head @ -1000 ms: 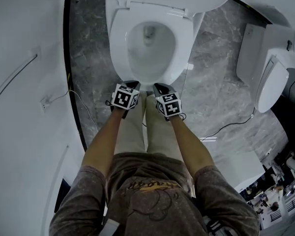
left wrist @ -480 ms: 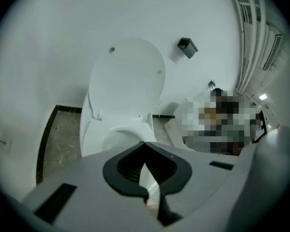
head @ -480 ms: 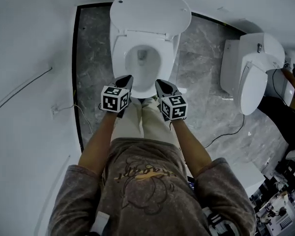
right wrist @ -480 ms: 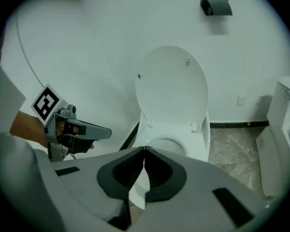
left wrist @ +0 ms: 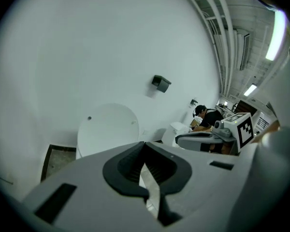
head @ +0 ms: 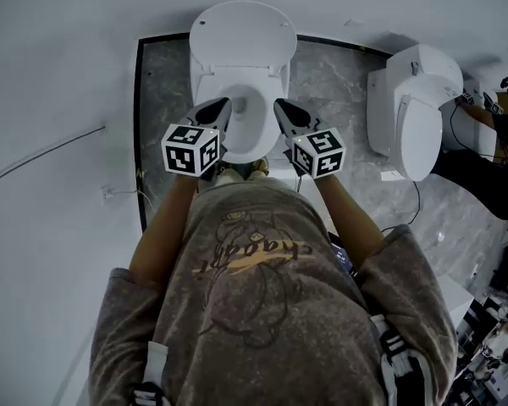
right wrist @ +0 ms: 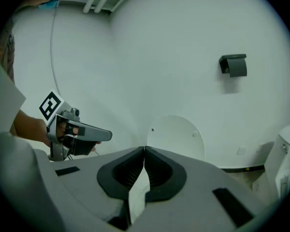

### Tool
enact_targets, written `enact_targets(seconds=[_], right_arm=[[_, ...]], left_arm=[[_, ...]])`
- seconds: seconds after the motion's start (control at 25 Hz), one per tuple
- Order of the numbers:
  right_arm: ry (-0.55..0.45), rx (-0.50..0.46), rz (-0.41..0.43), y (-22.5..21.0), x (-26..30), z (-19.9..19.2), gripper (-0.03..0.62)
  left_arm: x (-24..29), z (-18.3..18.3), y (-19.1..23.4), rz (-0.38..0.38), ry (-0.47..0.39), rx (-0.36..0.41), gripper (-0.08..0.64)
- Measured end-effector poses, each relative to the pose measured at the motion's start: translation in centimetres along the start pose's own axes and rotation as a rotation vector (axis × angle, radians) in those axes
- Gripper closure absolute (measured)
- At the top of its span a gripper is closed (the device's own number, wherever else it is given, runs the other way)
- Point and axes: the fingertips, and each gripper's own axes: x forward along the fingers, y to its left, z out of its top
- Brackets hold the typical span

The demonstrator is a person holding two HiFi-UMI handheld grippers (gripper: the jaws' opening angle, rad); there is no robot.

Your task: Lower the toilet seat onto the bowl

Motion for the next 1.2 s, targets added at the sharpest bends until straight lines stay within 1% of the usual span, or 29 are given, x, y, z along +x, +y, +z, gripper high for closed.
enact_targets(seconds=[0.12, 0.24, 0.36, 0.48, 0.64, 0.8, 0.92, 1.0, 1.08, 1.2], right_arm=[[-0.058, -0.019, 0.032, 0.5, -2.3, 3.4, 0.563], [-0.12, -0.031, 0.063, 1.2, -4.5, 5.9, 0.563], [-0.161, -0.037, 0.08, 1.9, -6.7, 7.1, 0.563], [-0.195, -0.058, 0.087, 2.5, -8.4, 7.8, 0.563], [-0.254, -0.062, 0.05, 2.6, -10.6, 8.2, 0.563], [-0.318, -0.089, 0.009, 2.7, -12.2, 8.9, 0.563], [-0.343, -0.104, 0.009, 2.7, -12.0, 8.9, 0.563], [-0.345, -0.103, 0.003, 2.4, -11.6, 8.5, 0.563], [-0.343, -0.099, -0.014, 2.0, -11.2, 8.1, 0.563], [-0.338, -0.094, -0.025, 1.7, -10.6, 7.9, 0.563]], left_arm=[[-1.7, 3.8, -1.8, -0.03, -0.068, 0.035, 0.551], [-3.6, 6.1, -3.1, -0.065, -0.111, 0.082, 0.549], [-5.2, 6.8, -4.6, -0.111, -0.136, 0.124, 0.551], [-6.8, 6.6, -5.4, -0.118, -0.19, 0.149, 0.549], [-8.9, 6.4, -6.0, -0.103, -0.266, 0.125, 0.551], [-9.9, 6.4, -6.2, -0.041, -0.335, 0.161, 0.551], [-9.9, 6.4, -5.7, -0.005, -0.368, 0.171, 0.551], [-9.8, 6.3, -5.3, 0.014, -0.379, 0.179, 0.551], [-9.6, 5.9, -4.8, 0.031, -0.373, 0.187, 0.551], [-9.4, 5.5, -3.9, 0.054, -0.357, 0.174, 0.551]])
